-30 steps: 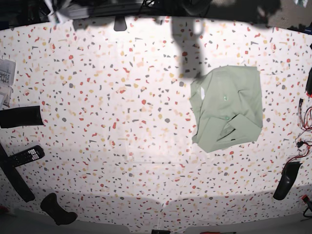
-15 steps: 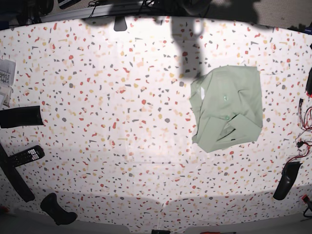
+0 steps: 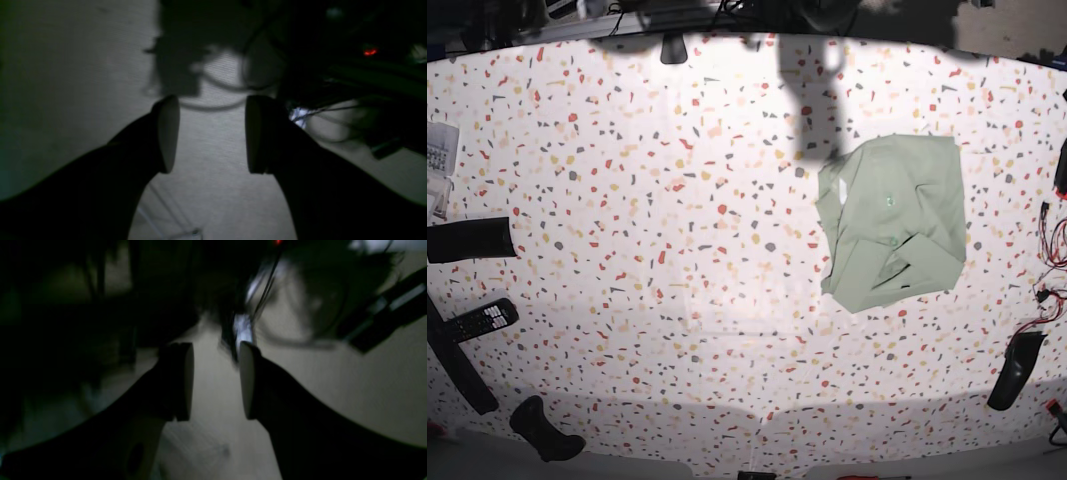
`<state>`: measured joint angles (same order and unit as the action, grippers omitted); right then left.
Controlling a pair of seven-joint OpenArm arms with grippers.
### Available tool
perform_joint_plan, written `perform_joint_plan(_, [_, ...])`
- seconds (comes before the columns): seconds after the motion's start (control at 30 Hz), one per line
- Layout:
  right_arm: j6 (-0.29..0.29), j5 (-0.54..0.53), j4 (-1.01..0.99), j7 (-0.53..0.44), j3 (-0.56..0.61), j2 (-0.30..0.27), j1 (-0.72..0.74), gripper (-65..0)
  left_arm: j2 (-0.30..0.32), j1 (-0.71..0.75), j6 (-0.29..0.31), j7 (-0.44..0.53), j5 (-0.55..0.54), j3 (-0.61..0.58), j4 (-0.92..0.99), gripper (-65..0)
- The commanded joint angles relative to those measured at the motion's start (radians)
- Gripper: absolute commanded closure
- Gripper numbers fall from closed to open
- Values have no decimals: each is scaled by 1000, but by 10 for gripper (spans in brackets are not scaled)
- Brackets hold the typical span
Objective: Fold the T-shirt properly
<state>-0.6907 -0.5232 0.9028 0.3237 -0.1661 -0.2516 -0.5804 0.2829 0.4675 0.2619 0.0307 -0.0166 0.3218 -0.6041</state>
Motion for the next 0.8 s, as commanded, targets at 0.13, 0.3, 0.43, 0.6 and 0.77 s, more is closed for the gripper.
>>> perform_joint_plan(0.13, [49,1,-281,-161,-3,-12,184,-221,8,-68,2,21,27,3,131,-287])
perform_joint_plan(0.3, [166,42,-407,-229,-3,-12,287,-221,8,-91,2,23,27,3,151,-287])
perform_joint_plan(0.43, [205,146,-408,-260,-2,-15,316,-221,8,-91,2,24,27,3,143,-287])
perform_joint_plan(0.6, [203,176,-408,-273,84,-45,325,-221,-3,-88,4,0,28,3,146,-287])
perform_joint_plan(0.77, [175,161,-400,-284,178,-74,325,-221,-22,-92,3,9,28,3,146,-287])
